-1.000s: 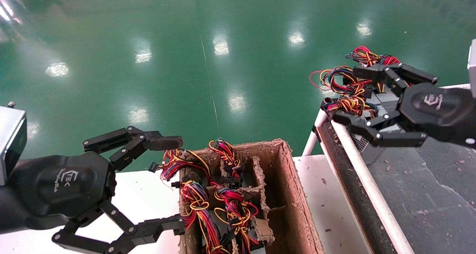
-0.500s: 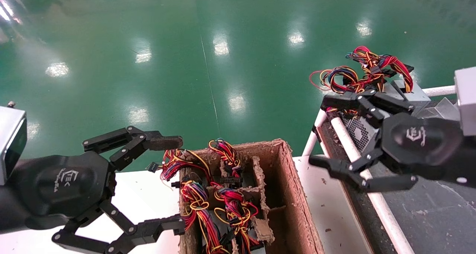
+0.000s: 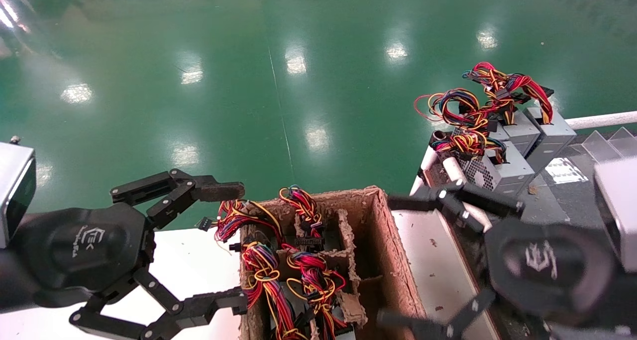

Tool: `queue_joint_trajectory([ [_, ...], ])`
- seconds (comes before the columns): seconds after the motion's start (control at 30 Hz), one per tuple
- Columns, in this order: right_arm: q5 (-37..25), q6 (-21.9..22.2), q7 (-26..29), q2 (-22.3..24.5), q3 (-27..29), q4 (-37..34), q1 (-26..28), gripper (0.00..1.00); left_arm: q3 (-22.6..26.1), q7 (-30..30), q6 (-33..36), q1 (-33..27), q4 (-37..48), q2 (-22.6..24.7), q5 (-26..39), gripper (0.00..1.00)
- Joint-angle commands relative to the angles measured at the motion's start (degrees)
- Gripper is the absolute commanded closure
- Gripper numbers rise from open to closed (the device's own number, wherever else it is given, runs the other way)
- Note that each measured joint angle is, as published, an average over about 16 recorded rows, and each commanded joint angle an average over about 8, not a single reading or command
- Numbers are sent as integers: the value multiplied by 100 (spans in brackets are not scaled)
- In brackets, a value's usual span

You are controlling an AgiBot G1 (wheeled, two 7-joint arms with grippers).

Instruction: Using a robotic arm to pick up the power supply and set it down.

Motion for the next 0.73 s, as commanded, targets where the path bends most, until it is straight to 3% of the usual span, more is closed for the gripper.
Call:
queue_joint_trajectory([
  [0.03,57,-2,64,14,15,156,-93,0,0,0,0,0,0,0,0,0],
  [0.73,44,2,46,13,13,96,-60,0,0,0,-2,0,1,-1,-1,0],
])
